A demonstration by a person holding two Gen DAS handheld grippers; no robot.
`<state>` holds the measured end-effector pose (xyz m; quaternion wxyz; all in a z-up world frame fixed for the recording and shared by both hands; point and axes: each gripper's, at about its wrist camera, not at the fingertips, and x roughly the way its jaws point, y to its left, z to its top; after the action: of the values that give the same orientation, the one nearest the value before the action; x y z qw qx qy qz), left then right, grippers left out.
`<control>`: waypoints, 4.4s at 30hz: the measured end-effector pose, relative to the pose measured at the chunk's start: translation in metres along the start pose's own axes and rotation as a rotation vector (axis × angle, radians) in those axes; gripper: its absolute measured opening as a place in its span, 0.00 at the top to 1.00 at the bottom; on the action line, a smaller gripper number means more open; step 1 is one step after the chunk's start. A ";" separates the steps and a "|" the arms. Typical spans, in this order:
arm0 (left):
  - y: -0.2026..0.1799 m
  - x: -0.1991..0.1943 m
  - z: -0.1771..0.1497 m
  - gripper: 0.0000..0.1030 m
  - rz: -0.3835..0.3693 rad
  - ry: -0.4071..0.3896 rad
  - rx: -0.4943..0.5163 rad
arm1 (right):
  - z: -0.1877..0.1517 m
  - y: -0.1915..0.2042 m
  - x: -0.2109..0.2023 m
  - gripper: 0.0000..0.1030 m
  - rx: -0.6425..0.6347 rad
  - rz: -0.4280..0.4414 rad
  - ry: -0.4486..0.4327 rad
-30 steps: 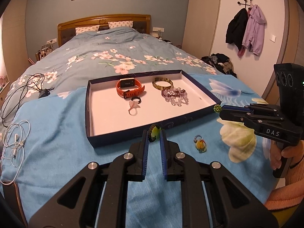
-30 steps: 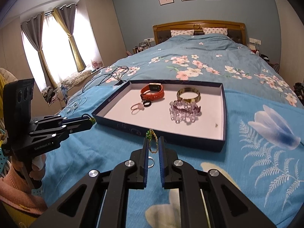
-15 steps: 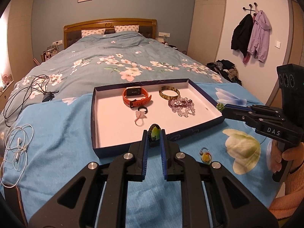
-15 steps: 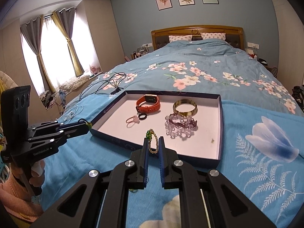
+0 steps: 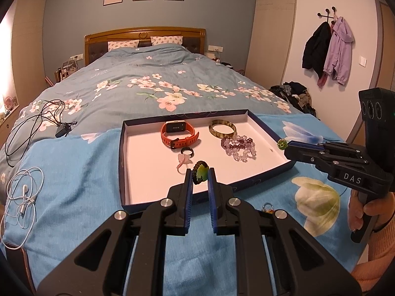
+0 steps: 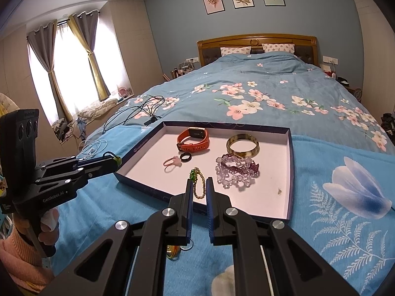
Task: Organize jewelry
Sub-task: 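Carry the black hair tie and gold chain bracelet over the box lid with both tools, then lower both held items into the box lid and open both tools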
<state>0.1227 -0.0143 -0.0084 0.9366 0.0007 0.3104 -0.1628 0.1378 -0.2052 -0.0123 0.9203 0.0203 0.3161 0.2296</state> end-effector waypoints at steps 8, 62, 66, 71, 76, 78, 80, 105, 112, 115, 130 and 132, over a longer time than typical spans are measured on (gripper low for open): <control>-0.001 0.004 0.003 0.88 0.001 0.002 -0.006 | 0.002 0.000 0.002 0.92 0.001 -0.001 0.003; 0.016 0.066 0.022 0.88 0.035 0.087 -0.028 | 0.022 -0.022 0.047 0.92 0.015 -0.021 0.066; 0.016 0.069 0.023 0.88 0.037 0.091 -0.028 | 0.023 -0.022 0.048 0.92 0.014 -0.022 0.068; 0.018 0.074 0.024 0.88 0.044 0.098 -0.026 | 0.023 -0.024 0.052 0.92 0.015 -0.024 0.074; 0.021 0.081 0.025 0.88 0.049 0.111 -0.030 | 0.024 -0.026 0.057 0.92 0.015 -0.027 0.085; 0.021 0.085 0.025 0.88 0.051 0.119 -0.031 | 0.025 -0.027 0.058 0.92 0.016 -0.028 0.089; 0.021 0.087 0.025 0.88 0.053 0.123 -0.032 | 0.025 -0.027 0.059 0.92 0.018 -0.030 0.092; 0.022 0.106 0.026 0.88 0.061 0.174 -0.035 | 0.028 -0.033 0.078 0.92 0.027 -0.058 0.135; 0.022 0.110 0.026 0.88 0.065 0.183 -0.036 | 0.028 -0.035 0.080 0.92 0.029 -0.064 0.146; 0.022 0.113 0.025 0.88 0.066 0.188 -0.036 | 0.029 -0.035 0.082 0.92 0.028 -0.066 0.147; 0.023 0.123 0.024 0.88 0.076 0.206 -0.040 | 0.027 -0.036 0.088 0.91 0.028 -0.078 0.168; 0.023 0.123 0.024 0.88 0.075 0.206 -0.039 | 0.027 -0.037 0.088 0.91 0.030 -0.079 0.168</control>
<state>0.2360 -0.0322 -0.0629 0.9050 0.0108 0.4077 -0.1206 0.2301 -0.1965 -0.0480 0.8984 0.0024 0.3963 0.1892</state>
